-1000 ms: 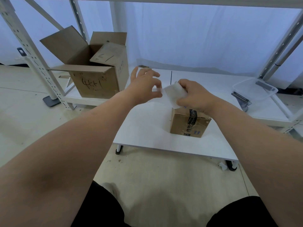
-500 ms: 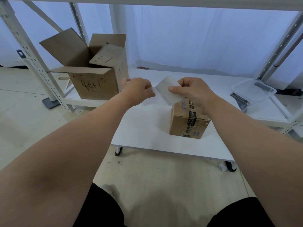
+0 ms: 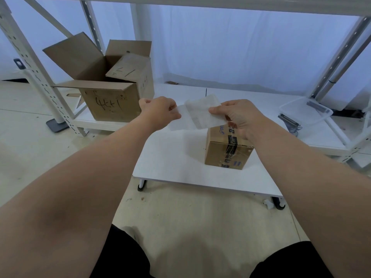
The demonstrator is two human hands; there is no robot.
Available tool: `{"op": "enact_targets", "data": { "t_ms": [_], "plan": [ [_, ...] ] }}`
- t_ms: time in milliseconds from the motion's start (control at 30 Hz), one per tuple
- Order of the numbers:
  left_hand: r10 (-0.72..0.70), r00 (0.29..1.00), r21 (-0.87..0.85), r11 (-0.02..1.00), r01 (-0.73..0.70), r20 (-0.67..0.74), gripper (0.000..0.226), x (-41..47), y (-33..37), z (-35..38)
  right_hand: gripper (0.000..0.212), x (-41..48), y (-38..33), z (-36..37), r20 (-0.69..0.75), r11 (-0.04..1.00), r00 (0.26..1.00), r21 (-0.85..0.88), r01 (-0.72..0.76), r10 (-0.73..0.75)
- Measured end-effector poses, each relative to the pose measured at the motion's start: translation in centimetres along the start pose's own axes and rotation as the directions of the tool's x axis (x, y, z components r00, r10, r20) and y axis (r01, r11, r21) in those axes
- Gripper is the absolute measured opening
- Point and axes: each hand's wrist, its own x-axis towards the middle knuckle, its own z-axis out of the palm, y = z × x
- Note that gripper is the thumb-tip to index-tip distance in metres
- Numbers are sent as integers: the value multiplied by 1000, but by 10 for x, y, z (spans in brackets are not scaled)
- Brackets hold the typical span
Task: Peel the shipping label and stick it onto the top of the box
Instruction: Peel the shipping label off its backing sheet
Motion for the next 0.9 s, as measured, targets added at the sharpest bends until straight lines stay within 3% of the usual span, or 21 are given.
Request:
{"op": "enact_targets", "data": {
  "t_ms": [100, 467, 900],
  "plan": [
    [-30, 1000, 6, 1000, 30, 9, 19, 0, 1, 3, 17, 1, 0, 1, -34, 1000, 999, 22, 20, -19],
    [-116, 993, -7, 993, 116, 25, 24, -1, 6, 4, 11, 7, 5, 6, -125, 994, 989, 69, 82, -73],
    [-218, 973, -151, 962, 227, 71, 29, -7, 21, -2, 25, 5, 2, 4, -296, 973, 949, 161, 164, -110]
  ]
}}
